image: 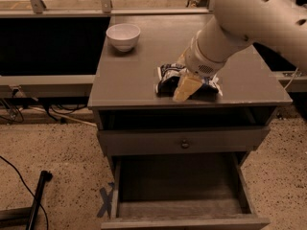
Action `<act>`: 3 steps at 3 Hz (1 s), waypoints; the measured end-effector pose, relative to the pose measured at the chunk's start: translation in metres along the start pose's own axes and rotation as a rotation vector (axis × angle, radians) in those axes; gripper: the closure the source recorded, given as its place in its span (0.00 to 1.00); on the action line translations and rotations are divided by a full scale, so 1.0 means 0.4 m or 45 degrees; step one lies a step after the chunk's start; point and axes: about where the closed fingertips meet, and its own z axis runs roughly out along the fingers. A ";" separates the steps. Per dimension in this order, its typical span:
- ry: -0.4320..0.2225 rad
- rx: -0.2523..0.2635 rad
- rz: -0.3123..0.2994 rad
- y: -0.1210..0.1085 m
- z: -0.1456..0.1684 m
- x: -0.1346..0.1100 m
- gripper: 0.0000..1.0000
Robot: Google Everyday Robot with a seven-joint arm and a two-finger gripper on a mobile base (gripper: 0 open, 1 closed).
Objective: Place blue chip bag into middle drawer
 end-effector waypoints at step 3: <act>-0.075 0.052 0.075 -0.034 0.056 0.007 0.95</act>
Offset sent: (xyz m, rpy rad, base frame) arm 0.0360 0.0063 -0.0462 0.0482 0.0163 -0.0663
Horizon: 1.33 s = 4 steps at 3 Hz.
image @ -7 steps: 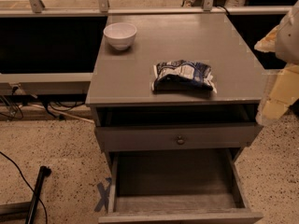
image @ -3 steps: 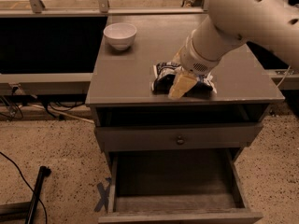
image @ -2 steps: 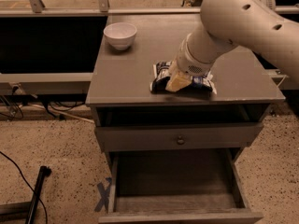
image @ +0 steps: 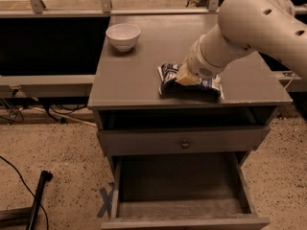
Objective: Place blue chip bag into middle drawer
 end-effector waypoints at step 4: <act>-0.067 -0.082 0.275 0.401 -0.078 0.175 1.00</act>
Offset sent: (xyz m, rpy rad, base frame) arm -0.1691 -0.0673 -0.0096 0.1499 0.1142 -0.1036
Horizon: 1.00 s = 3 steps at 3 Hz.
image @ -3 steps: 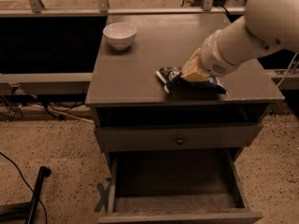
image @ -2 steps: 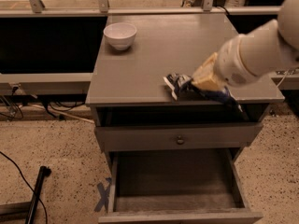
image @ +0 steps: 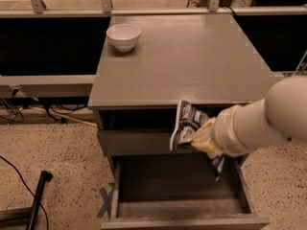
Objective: Place blue chip bag into middle drawer
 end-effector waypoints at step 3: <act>0.110 -0.187 0.022 0.197 0.146 0.162 1.00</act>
Offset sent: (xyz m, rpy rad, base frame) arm -0.0448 0.0063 -0.0743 -0.0234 0.1090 0.0410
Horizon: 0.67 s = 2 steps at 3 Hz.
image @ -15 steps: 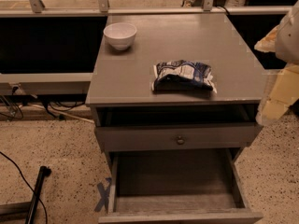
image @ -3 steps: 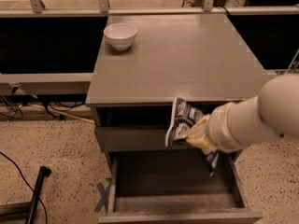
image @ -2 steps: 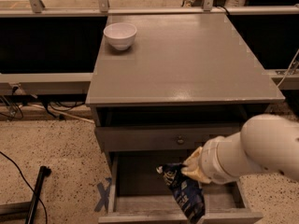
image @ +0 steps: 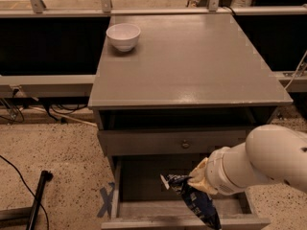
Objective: Place blue chip bag into middle drawer
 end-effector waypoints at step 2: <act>-0.297 0.036 0.009 -0.183 0.072 0.057 1.00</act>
Offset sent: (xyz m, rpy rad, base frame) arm 0.1288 -0.0534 -0.0804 0.4406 -0.1485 0.0687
